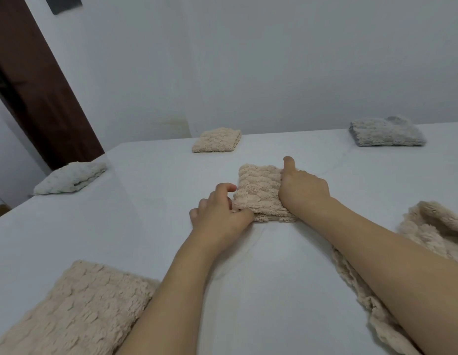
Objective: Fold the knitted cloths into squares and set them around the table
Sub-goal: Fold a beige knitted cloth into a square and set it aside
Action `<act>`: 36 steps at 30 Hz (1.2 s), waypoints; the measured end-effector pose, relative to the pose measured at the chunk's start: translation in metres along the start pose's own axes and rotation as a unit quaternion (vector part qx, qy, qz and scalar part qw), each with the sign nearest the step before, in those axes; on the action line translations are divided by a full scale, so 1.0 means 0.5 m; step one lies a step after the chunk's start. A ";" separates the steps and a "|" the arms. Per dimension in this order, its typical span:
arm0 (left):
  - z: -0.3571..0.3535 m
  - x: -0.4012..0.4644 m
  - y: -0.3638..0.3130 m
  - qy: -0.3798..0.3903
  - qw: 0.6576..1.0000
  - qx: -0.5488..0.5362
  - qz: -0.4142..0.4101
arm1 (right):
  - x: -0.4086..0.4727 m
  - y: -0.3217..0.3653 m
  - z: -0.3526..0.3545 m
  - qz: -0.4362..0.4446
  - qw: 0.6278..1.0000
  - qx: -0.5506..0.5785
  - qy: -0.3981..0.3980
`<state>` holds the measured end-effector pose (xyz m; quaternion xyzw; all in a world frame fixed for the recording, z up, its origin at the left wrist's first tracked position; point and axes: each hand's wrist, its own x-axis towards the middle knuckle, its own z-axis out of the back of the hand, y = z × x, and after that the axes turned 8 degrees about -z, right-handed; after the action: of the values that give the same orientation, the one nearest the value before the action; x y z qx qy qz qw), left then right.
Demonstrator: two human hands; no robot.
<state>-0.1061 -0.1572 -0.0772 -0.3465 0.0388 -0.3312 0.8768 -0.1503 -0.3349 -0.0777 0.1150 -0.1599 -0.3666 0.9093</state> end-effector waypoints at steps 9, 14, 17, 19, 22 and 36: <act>-0.043 0.014 -0.009 -0.104 0.967 0.225 -0.052 | 0.006 -0.003 -0.013 0.010 1.000 -0.018 -0.015; -0.054 0.008 -0.022 -0.127 0.958 0.251 -0.049 | 0.008 -0.004 -0.016 0.011 0.999 -0.028 -0.018; -0.046 0.001 -0.024 -0.112 0.972 0.197 -0.059 | 0.006 -0.002 -0.013 0.007 1.000 -0.020 -0.019; -0.026 0.007 -0.014 -0.073 0.994 0.079 -0.027 | 0.006 0.001 -0.012 0.009 1.000 -0.014 -0.018; -0.006 0.024 -0.006 -0.031 0.997 -0.063 0.014 | 0.006 0.000 -0.013 0.017 1.000 -0.008 -0.016; -0.003 0.050 -0.052 -0.124 0.989 0.079 -0.010 | -0.001 0.003 -0.003 0.014 1.000 -0.004 -0.001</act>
<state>-0.1017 -0.1874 -0.0577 -0.3149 -0.1001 -0.2966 0.8960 -0.1490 -0.3333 -0.0787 0.1089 -0.1606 -0.3547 0.9146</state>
